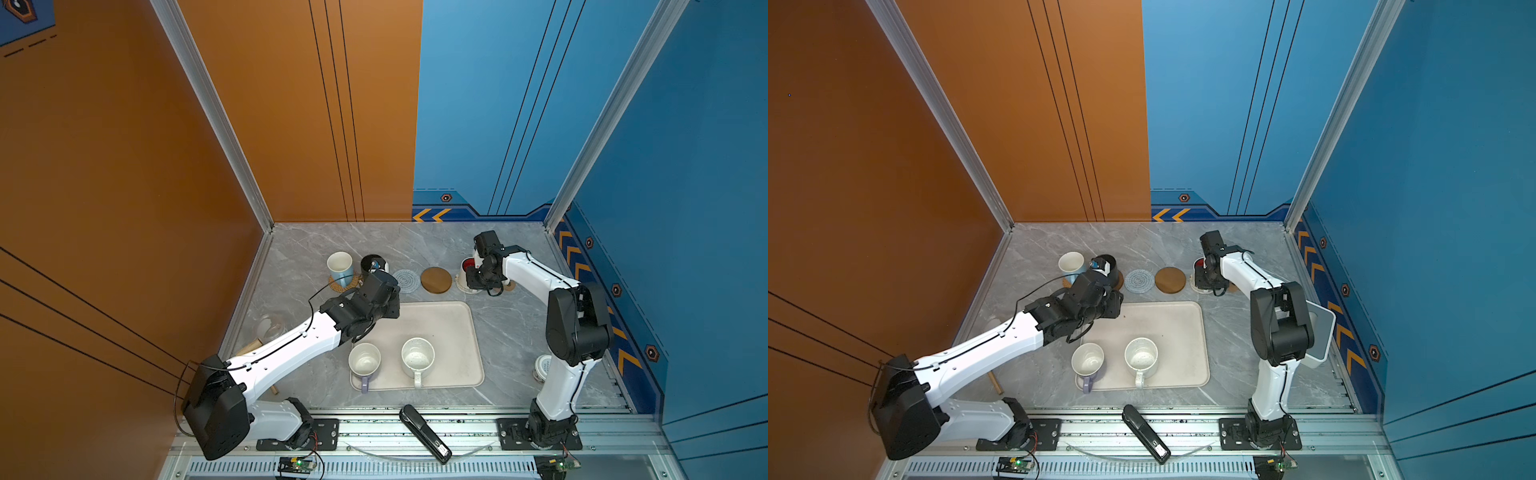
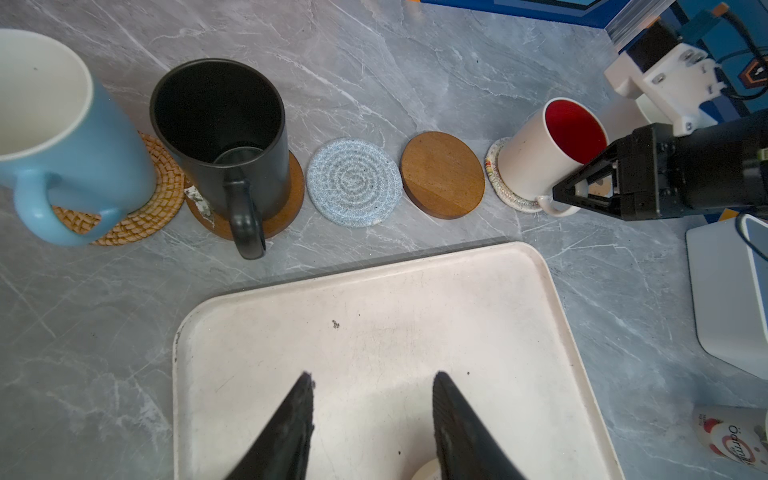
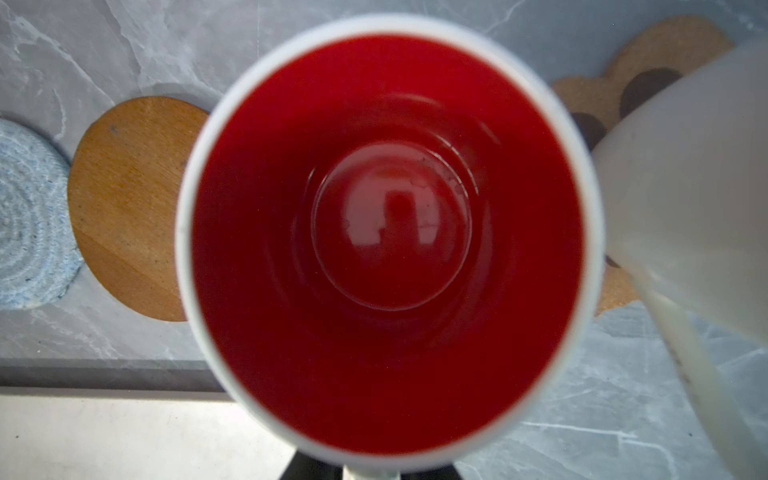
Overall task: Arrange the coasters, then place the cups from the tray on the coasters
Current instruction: 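Lower the red-lined mug onto the multicolour woven coaster, then open right gripper and lift away while left gripper moves to the speckled mug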
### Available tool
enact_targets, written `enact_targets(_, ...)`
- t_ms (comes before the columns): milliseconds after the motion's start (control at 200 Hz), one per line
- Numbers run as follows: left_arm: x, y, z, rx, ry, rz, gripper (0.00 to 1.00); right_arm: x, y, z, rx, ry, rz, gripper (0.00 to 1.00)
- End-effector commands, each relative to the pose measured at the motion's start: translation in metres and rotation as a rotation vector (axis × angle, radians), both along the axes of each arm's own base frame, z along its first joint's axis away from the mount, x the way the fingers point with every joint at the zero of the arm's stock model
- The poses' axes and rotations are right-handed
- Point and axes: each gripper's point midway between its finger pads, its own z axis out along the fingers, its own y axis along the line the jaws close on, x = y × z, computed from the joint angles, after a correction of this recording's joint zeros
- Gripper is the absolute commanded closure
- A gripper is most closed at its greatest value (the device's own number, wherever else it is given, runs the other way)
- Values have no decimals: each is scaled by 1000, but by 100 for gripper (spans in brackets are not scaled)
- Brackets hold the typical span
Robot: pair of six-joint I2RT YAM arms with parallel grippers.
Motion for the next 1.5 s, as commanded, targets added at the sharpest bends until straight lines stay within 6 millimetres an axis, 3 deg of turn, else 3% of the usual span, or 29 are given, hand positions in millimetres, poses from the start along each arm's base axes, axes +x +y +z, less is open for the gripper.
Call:
enact_targets(0,-4,6,-3,7,21,4,52,3,1,6,8,-32,-5,75)
enact_targets(245,-5,6,-3,4,22,3,52,-2,2,12,15,-41,-2,66)
enact_targets(641,-8,8,1,-4,15,3,52,-19,2,44,6,-118,-33,56)
enact_targets(1061,-24,3,8,-19,-2,-25,53,-51,15,106,72,-303,-69,51)
enact_targets(1312,-39,-2,13,-14,-12,-44,54,-59,38,159,186,-480,-83,50)
enact_targets(1492,-53,-2,16,-3,-6,-61,54,-59,50,182,219,-554,-87,50)
